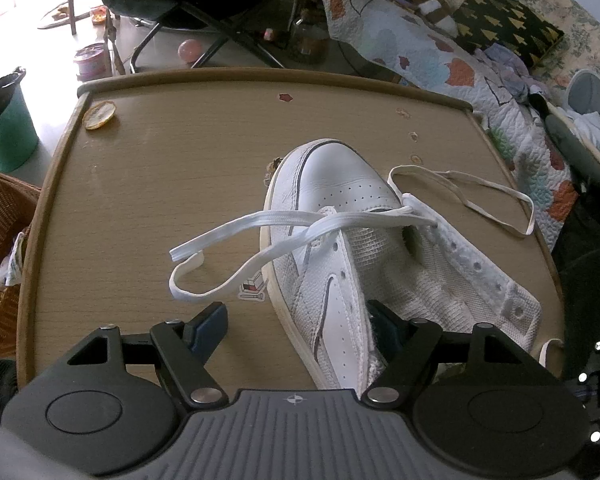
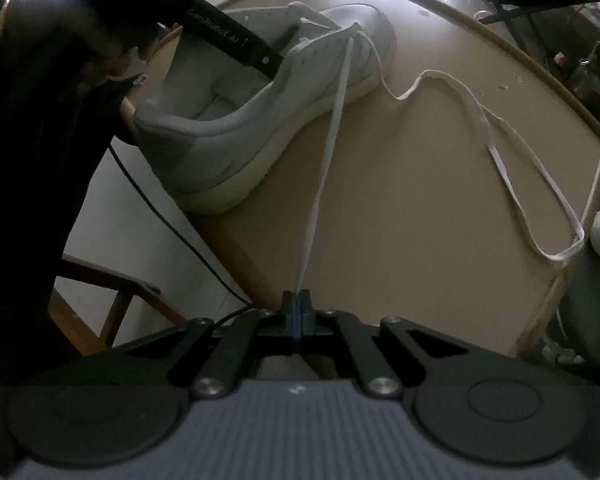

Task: Lace up shoes with both hands
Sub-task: 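Pull the white lace up and away from the sneaker with the right tool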

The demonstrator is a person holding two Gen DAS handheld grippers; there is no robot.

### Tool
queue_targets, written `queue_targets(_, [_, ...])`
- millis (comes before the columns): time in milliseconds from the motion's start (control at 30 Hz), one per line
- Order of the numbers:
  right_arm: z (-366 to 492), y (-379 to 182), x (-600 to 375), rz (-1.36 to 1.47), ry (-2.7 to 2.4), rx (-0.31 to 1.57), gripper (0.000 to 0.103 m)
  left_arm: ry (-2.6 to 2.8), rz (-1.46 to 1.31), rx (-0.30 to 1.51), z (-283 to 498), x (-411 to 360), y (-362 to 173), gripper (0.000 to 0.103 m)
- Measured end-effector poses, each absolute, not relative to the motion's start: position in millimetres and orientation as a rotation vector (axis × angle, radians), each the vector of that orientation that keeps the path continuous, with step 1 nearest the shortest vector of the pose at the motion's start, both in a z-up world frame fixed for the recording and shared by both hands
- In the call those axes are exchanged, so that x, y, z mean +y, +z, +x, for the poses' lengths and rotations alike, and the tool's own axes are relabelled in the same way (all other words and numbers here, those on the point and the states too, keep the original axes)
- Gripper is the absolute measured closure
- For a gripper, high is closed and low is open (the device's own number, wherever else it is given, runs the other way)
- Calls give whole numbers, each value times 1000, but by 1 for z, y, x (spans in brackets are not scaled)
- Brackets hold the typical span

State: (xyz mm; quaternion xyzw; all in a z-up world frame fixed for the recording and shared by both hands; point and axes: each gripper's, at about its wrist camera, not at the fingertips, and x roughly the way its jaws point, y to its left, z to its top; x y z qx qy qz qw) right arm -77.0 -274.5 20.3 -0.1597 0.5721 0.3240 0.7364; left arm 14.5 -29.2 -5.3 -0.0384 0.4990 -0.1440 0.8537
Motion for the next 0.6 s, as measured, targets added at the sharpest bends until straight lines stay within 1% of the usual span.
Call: queue_targets(600, [-89,28,-286,-270,686,1221,103,-298,-79,1054,14,-30,-5,25])
